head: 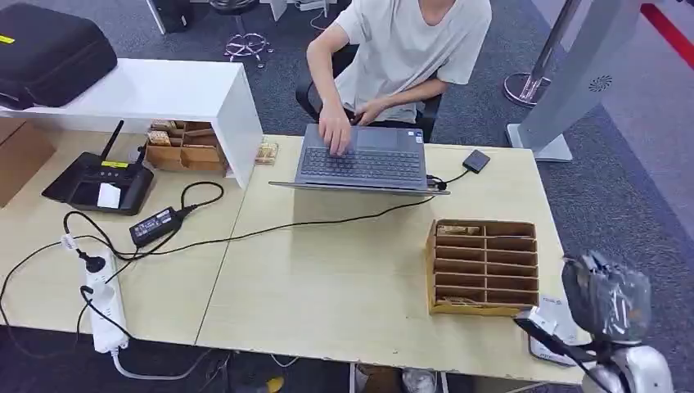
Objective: Pass the card to the sensor for recognition and then transmit it.
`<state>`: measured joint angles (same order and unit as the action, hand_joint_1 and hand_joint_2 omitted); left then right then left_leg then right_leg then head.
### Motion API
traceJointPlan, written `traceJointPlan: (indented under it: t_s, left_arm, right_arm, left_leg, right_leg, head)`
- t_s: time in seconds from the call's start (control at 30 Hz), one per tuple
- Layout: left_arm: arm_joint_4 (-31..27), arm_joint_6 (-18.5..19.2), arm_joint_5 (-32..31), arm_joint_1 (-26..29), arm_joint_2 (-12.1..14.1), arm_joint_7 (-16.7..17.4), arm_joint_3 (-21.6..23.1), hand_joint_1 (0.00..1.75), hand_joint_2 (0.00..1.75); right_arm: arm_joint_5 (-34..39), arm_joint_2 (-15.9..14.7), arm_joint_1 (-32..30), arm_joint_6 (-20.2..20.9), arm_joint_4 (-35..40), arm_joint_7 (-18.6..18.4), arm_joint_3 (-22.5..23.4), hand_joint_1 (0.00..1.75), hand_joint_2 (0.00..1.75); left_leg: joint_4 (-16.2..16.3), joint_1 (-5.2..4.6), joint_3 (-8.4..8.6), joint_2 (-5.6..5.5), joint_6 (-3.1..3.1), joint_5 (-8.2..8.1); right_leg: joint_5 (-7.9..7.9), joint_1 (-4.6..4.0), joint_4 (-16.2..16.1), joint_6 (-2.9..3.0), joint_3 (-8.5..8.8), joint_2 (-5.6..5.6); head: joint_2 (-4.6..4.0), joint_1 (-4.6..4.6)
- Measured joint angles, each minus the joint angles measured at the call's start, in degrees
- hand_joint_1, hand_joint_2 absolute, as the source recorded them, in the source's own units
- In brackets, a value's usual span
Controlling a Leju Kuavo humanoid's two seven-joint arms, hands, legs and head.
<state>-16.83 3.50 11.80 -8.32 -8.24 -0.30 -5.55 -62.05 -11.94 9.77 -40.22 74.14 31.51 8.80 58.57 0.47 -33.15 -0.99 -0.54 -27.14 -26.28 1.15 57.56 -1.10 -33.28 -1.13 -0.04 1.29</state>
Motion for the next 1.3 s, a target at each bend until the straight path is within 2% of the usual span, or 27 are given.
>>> traceJointPlan:
  t_s: [0.07, 0.13, 0.4, 0.57, 0.67, 0.73, 0.83, 1.0, 1.17, 1.3]
  left_arm:
    - [0.00, -0.33, 0.00, -0.83, -0.39, 1.01, 0.35, 0.00, 1.75]
    - [0.00, -0.54, -0.02, -0.90, -0.55, 1.35, 0.79, 0.00, 1.75]
    - [0.00, -0.87, -0.02, -1.04, -1.11, 1.55, 2.14, 0.00, 1.75]
    - [0.00, -0.85, -0.02, -1.03, -1.27, 1.57, 2.71, 0.00, 1.75]
    - [-0.02, -0.87, -0.13, -1.10, -1.29, 1.94, 3.15, 0.00, 1.75]
    - [-0.02, -0.96, -0.22, -1.27, -1.40, 2.60, 3.56, 0.00, 1.75]
    - [-0.02, -1.22, -0.59, -1.71, -1.64, 3.76, 4.39, 0.00, 1.75]
    - [-0.02, -1.86, -1.07, -2.38, -2.43, 5.75, 5.88, 0.00, 1.75]
    - [0.00, -2.08, -1.07, -2.91, -2.86, 6.99, 6.97, 0.00, 1.75]
    - [0.00, -2.21, -1.07, -3.16, -3.15, 7.32, 7.32, 0.00, 1.75]
  right_arm:
    - [-2.51, -2.61, 5.81, 0.02, 0.93, -6.01, -4.48, 1.75, 1.75]
    - [-4.41, -4.28, 10.05, 0.04, 1.59, -9.47, -8.72, 1.75, 1.75]
    - [-7.14, -7.23, 17.53, 0.09, 2.14, -12.84, -19.55, 1.75, 1.75]
    - [-7.54, -7.58, 18.87, 0.09, 2.12, -13.33, -22.42, 1.75, 1.75]
    - [-9.00, -7.60, 20.94, 0.15, 1.03, -15.57, -25.47, 1.75, 1.75]
    - [-10.80, -7.45, 24.13, 0.74, -1.30, -17.99, -29.11, 1.75, 1.75]
    - [-14.60, -5.76, 30.16, 2.58, -6.55, -21.85, -35.43, 1.75, 1.75]
    - [-19.85, 0.25, 39.71, 3.21, -18.37, -28.78, -44.02, 1.75, 1.75]
    - [-23.74, 5.52, 46.02, 1.53, -32.03, -35.42, -47.99, 1.75, 1.75]
    - [-23.78, 7.61, 48.08, 0.96, -37.82, -36.21, -48.95, 1.75, 1.75]
  left_leg:
    - [0.02, 0.00, -0.05, -0.03, 0.05, 0.16]
    - [0.06, 0.01, -0.05, -0.04, 0.03, 0.17]
    - [0.07, 0.03, -0.25, -0.29, 0.02, 0.22]
    - [0.07, 0.03, -0.37, -0.38, 0.03, 0.22]
    - [0.07, 0.03, -0.41, -0.34, 0.03, 0.22]
    - [0.07, 0.03, -0.43, -0.34, 0.02, 0.23]
    - [0.07, 0.03, -0.47, -0.34, 0.01, 0.35]
    - [0.09, 0.13, -0.63, -0.54, -0.06, 0.56]
    - [0.18, 0.15, -0.82, -0.79, 0.04, 0.66]
    - [0.33, 0.15, -1.18, -0.96, 0.15, 0.73]
  right_leg:
    - [0.07, 0.00, -0.01, -0.02, -0.05, 0.00]
    - [0.09, -0.03, -0.01, -0.02, -0.07, 0.02]
    - [0.09, -0.05, 0.00, -0.02, -0.18, 0.25]
    - [0.08, -0.04, -0.01, -0.03, -0.22, 0.35]
    - [0.09, -0.03, 0.00, -0.02, -0.27, 0.33]
    - [0.12, -0.03, 0.00, 0.00, -0.28, 0.31]
    - [0.18, -0.05, 0.02, 0.02, -0.35, 0.31]
    - [0.26, -0.06, 0.06, 0.02, -0.50, 0.47]
    - [0.28, -0.05, 0.06, -0.01, -0.56, 0.73]
    - [0.36, -0.04, 0.05, -0.13, -0.74, 0.89]
  head:
    - [0.00, 0.07]
    - [0.00, 0.07]
    - [0.00, 0.04]
    - [0.00, 0.07]
    - [0.00, 0.06]
    - [0.00, 0.07]
    - [0.00, 0.04]
    - [0.00, 0.07]
    - [0.00, 0.07]
    - [0.00, 0.07]
